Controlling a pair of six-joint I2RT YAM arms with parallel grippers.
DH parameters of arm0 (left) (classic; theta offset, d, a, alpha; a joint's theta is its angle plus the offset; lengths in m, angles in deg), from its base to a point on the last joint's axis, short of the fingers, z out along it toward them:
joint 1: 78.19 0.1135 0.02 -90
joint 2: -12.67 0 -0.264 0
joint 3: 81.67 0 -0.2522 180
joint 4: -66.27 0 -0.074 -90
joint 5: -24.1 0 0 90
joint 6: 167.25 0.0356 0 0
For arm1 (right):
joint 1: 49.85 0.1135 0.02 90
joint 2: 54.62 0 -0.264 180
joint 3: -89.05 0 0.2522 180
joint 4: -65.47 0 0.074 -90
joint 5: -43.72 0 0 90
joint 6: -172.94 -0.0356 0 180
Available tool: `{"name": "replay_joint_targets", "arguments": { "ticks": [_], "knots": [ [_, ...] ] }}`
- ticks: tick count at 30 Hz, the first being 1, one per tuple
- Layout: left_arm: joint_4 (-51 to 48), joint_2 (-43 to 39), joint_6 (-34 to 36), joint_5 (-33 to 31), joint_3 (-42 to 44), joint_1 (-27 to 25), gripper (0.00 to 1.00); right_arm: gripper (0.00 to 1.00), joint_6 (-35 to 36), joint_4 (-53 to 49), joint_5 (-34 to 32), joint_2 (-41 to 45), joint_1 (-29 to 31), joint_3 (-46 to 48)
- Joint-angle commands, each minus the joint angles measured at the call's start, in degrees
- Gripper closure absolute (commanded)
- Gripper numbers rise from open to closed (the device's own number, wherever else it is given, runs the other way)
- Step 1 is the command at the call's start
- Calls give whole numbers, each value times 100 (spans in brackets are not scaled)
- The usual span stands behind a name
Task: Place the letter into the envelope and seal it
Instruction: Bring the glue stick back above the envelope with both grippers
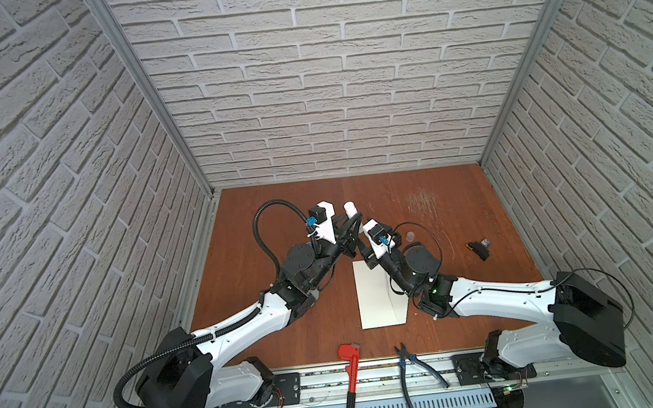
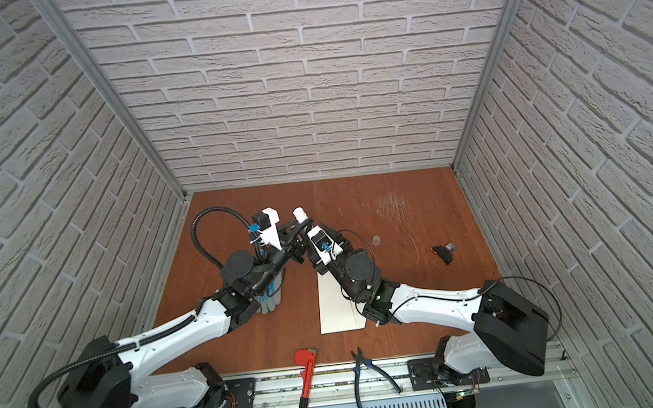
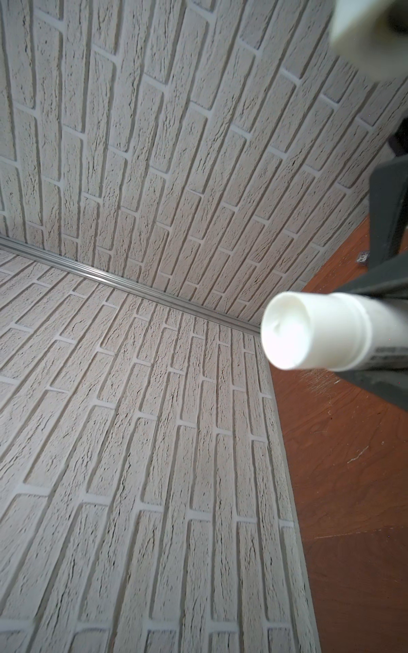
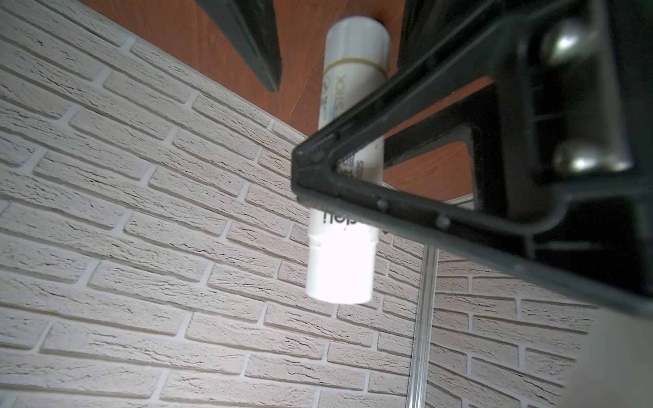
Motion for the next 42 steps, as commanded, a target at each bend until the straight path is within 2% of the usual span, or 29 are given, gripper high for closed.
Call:
{"name": "replay_joint_targets", "arguments": {
  "ticks": [1,15,27,30,33,38,42],
  "knots": [
    [554,-14,-24,-7,-155,-34,100,50,-15,448,-189,-55,31,-124],
    [560,46,-81,41,-138,-26,100,72,-105,289,1,-187,37,-225],
    [525,267,-330,425,-116,0,100,78,-46,15,233,63,36,-228],
    [428,233,-455,797,-95,132,100,79,-48,-233,412,319,30,-220],
    [396,197,-645,1452,-77,347,100,80,-75,-745,736,684,35,-275],
    [514,170,-976,2749,-70,705,100,82,-338,-1930,1545,1419,34,-417],
    [1100,259,-1493,3697,11,962,100,83,-538,-2635,2376,2047,24,-435]
  ]
}}
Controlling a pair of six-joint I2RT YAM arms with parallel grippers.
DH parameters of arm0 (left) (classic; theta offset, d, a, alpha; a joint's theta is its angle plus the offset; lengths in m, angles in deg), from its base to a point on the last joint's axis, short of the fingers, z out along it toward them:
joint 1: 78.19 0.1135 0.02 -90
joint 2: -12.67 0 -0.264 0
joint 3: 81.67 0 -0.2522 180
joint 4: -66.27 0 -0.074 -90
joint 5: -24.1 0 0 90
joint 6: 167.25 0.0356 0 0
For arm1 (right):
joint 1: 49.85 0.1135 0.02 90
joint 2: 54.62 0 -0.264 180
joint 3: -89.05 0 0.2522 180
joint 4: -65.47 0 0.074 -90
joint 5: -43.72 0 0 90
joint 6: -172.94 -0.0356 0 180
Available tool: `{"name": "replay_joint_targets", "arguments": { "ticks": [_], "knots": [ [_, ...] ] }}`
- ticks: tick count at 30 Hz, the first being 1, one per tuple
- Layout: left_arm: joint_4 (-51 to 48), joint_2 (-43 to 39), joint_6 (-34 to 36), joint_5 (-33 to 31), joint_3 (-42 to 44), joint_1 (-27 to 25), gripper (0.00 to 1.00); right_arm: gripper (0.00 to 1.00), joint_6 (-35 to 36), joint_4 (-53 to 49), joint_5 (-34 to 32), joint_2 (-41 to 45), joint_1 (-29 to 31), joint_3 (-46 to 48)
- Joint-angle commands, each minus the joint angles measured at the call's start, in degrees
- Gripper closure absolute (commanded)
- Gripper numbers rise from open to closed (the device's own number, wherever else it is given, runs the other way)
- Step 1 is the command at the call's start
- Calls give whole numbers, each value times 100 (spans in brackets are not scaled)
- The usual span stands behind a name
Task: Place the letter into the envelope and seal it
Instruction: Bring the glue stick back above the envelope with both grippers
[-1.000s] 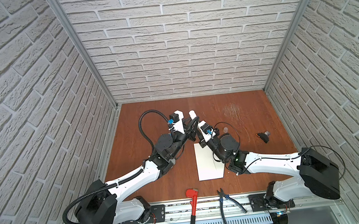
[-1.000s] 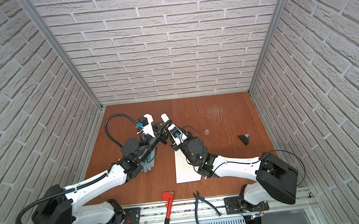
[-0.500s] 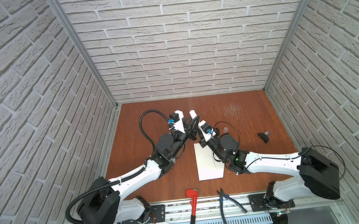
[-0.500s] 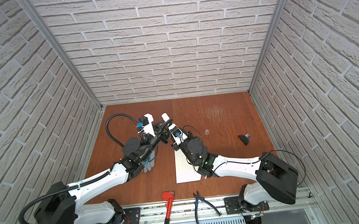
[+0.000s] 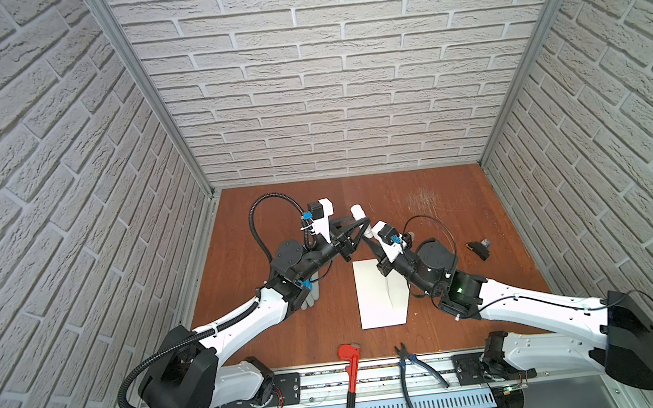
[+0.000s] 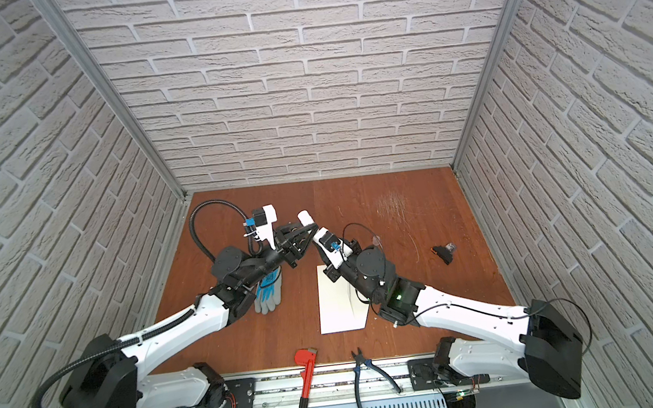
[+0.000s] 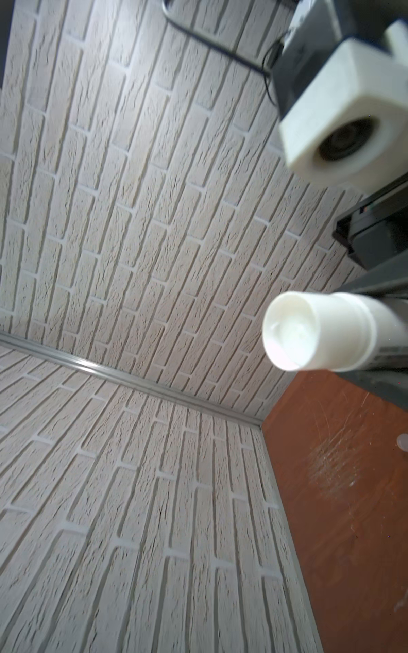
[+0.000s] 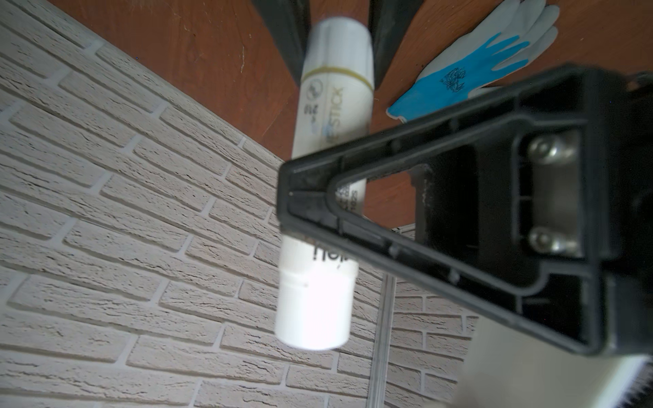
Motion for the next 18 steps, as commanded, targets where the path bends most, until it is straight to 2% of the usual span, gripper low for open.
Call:
{"name": "replay_joint_targets", "arguments": {
  "ticks": [1,6,10,13,16,18],
  "knots": [
    [528,163,-520,1076,42,302,100,84,-213,-360,1465,638,92,-329],
    [1595,449,-1293,1858,47,425,100,84,-792,-1123,2653,1111,-66,-545],
    [2090,644,-1673,2123,-17,417,100,82,-1122,-1464,3268,1235,-274,-674],
    [2194,677,-1661,1963,-16,417,100,80,-972,-1730,3163,1253,-319,-739],
    [1930,513,-1306,1460,1,410,100,64,-555,-2052,2520,1263,-315,-704],
    [1294,238,-650,957,-18,334,100,53,-305,-1797,2139,1241,-321,-401]
  ]
}}
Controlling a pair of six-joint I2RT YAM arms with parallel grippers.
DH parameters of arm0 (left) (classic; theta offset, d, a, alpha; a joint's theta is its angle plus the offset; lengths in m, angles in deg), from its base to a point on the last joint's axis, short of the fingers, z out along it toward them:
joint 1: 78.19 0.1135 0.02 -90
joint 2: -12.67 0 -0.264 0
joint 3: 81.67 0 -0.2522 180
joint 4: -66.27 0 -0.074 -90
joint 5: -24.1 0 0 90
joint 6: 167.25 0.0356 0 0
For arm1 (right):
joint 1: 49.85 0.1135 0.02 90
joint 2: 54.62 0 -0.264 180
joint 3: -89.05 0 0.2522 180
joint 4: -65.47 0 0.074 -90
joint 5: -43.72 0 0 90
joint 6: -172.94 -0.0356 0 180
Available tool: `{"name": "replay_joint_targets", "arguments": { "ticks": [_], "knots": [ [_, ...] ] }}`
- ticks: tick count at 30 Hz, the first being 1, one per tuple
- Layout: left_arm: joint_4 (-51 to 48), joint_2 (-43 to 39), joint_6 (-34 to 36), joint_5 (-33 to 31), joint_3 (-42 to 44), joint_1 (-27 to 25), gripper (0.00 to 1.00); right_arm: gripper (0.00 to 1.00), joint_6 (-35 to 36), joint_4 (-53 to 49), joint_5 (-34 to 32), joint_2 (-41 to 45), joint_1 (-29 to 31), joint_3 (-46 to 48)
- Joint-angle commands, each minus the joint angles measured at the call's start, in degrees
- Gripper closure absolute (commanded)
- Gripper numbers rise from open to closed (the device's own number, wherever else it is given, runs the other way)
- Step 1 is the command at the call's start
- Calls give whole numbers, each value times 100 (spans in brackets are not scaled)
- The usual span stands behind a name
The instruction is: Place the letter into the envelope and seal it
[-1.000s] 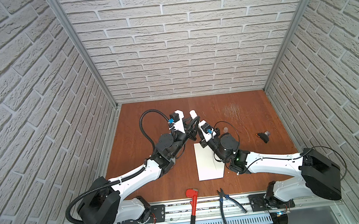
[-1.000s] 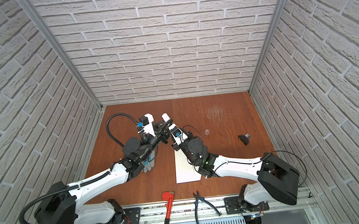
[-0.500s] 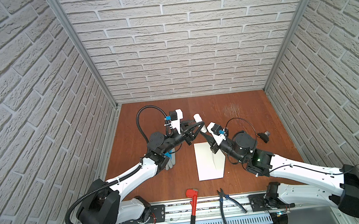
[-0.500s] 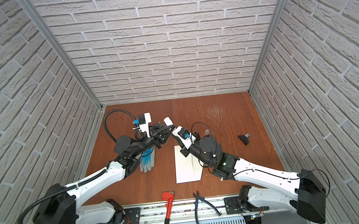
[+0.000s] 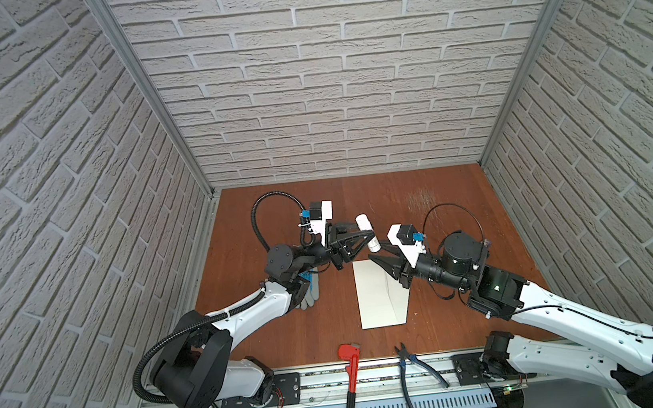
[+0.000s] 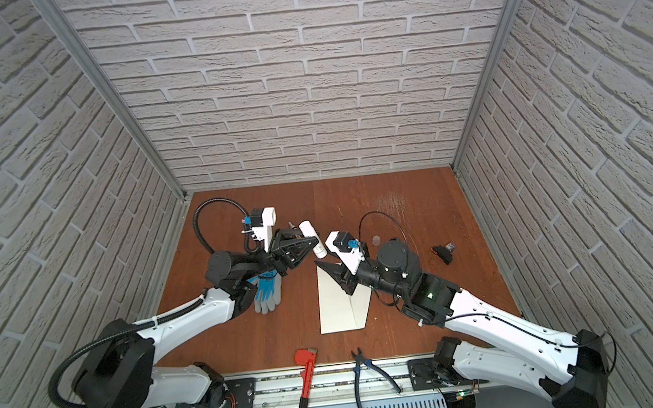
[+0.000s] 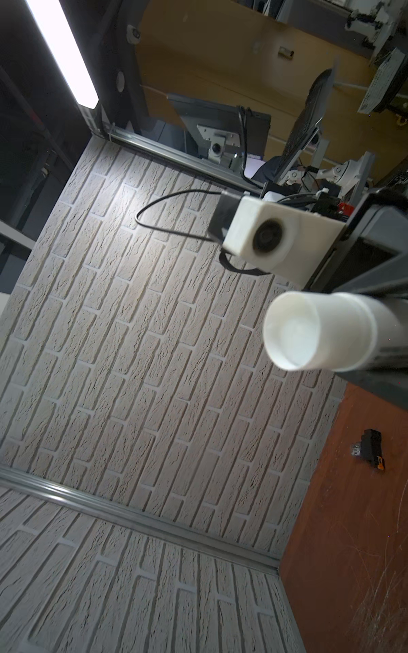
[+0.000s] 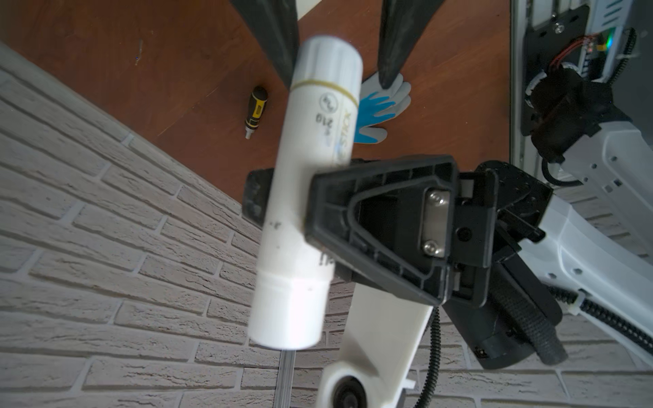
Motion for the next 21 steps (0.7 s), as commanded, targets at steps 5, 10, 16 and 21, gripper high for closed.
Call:
{"name": "replay_joint_targets", "arguments": {
  "ticks": [5,10,16,21],
  "knots": [
    [-2798,-937,2506,-2558,-428,-292,100,44,699,1488,-826,-20,142,814],
    [-2807,-947,2601,-3497,-444,-347,100,46,756,2578,-1630,-464,199,1117],
    [-2789,-784,2575,-4036,-525,-484,100,47,832,3918,-2312,-1146,248,1237],
    [-2716,-690,2491,-4148,-520,-547,100,46,867,4112,-2331,-1593,248,946]
  ]
}}
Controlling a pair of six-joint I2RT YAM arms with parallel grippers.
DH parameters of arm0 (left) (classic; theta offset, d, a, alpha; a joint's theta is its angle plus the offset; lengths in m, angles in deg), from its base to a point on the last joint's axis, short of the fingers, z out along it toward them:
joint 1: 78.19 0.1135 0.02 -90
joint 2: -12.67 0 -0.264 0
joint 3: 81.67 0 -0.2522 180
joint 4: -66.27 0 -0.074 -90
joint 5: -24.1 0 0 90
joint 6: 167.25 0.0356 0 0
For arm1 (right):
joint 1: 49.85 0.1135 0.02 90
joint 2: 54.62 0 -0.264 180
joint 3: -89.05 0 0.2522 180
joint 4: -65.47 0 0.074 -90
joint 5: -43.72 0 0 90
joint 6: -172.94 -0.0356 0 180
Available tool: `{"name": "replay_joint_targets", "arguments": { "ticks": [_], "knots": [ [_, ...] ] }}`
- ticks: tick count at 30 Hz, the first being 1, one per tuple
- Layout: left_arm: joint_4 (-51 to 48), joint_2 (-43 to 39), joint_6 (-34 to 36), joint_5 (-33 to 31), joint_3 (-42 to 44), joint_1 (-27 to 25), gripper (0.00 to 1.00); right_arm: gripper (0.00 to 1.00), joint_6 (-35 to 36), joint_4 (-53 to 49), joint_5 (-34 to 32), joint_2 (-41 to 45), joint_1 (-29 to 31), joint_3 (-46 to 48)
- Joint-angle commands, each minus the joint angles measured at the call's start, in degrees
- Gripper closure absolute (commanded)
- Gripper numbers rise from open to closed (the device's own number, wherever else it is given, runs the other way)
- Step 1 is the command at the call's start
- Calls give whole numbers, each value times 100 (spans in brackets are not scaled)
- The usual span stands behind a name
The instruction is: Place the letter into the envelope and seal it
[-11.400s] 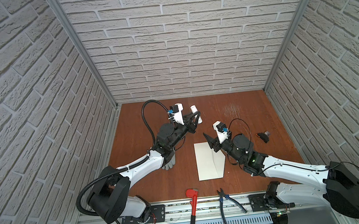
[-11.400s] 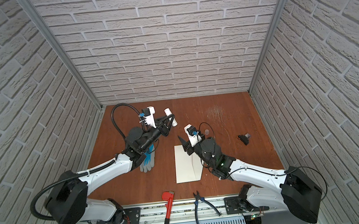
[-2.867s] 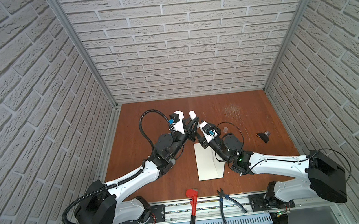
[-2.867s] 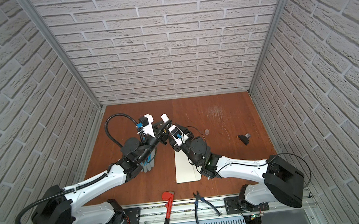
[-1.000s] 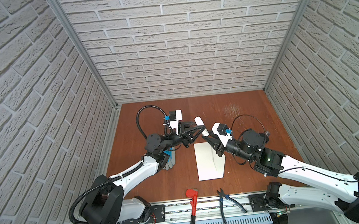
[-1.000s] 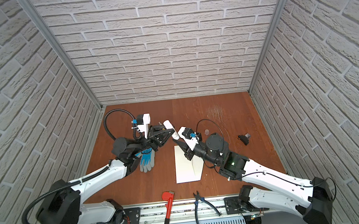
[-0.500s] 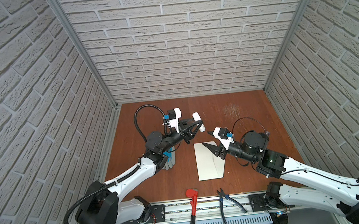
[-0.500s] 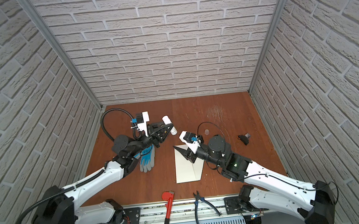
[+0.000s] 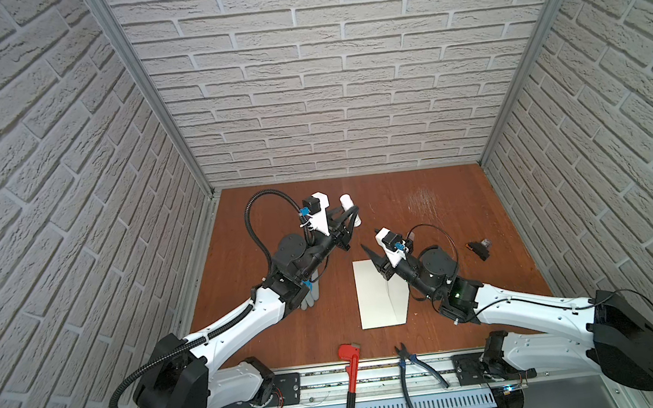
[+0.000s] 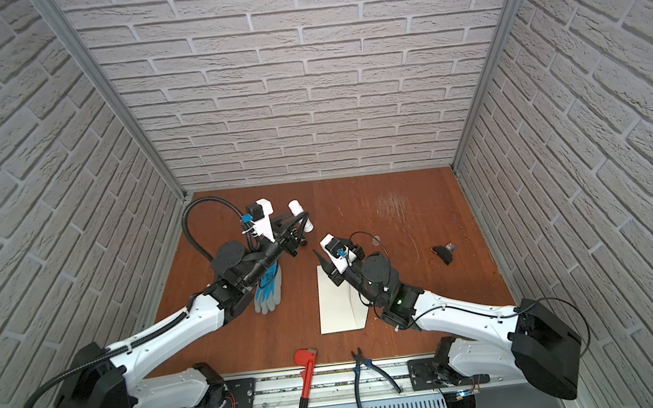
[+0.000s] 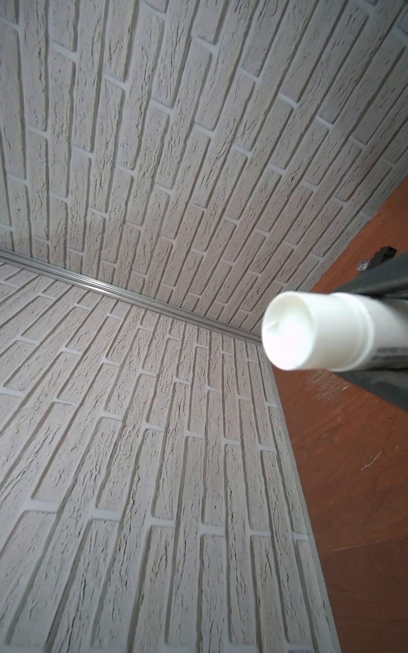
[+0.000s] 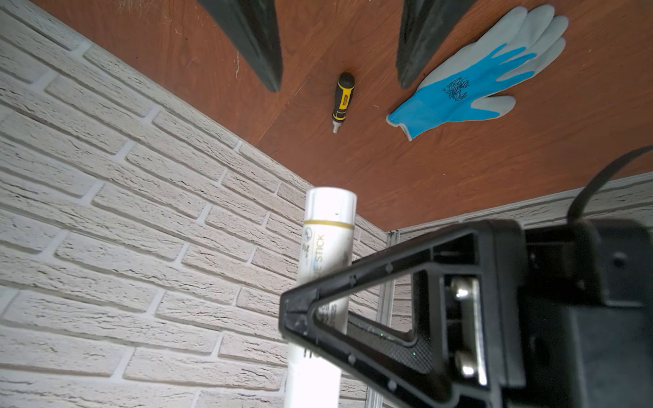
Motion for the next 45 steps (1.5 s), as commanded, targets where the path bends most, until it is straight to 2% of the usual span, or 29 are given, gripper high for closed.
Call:
{"name": "replay_joint_targets", "arguments": {
  "ticks": [1,6,17,39,45],
  "knots": [
    [326,51,48,-272,-166,-50,100,46,88,749,-185,-229,45,-298],
    [430,114,-34,-254,-166,-93,100,46,130,1285,-315,-548,41,-331],
    [444,261,-132,-144,-250,-172,100,48,162,1417,-436,-952,45,-593],
    [494,418,-283,6,-264,-278,100,69,175,1522,-566,-1243,26,-725],
    [467,429,-332,155,-241,-279,100,78,183,1357,-457,-1103,23,-760]
  ]
}}
